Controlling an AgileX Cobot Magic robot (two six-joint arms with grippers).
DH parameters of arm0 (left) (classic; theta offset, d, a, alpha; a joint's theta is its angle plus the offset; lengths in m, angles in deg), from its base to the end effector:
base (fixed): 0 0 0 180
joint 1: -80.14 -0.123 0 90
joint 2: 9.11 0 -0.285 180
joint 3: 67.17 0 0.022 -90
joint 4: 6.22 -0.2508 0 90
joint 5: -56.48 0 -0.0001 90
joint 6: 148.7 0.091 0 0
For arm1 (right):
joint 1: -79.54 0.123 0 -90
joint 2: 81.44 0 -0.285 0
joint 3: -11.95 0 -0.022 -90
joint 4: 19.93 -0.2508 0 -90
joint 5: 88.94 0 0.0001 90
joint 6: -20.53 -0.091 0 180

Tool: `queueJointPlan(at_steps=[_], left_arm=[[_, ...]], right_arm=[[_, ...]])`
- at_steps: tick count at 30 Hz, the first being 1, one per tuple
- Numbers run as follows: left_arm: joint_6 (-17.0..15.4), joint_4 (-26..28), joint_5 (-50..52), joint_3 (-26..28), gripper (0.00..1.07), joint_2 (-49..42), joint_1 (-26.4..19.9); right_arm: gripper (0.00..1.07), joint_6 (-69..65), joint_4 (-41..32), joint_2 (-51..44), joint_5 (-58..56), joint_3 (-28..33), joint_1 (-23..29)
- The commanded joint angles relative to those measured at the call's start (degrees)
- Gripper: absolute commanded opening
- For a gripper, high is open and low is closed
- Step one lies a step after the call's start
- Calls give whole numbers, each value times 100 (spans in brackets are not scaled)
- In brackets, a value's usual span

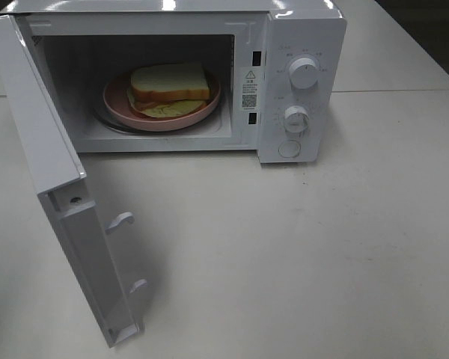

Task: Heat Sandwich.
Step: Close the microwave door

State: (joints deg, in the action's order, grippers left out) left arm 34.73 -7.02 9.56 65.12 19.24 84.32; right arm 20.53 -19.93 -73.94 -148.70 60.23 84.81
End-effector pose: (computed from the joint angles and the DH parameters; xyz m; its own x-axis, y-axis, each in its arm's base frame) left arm 0.0635 -0.0037 0.2905 -0.5371 0.1088 -0.8365 0.1018 0.9928 0.0637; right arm -0.0055 -0.0005 0.2801 -0.4293 -0.0396 -0.9023 -0.0918 0.9958 0.0000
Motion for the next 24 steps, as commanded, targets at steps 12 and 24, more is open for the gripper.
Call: queueJointPlan(at_steps=[12,24], left_arm=[[23,80,2687,-458,0,1547,34],[17,80,5409,-1220,0,2830,34]], right_arm=[[76,0,0,-149,74,6,-23],[76,0,0,-149,74,6,-23]])
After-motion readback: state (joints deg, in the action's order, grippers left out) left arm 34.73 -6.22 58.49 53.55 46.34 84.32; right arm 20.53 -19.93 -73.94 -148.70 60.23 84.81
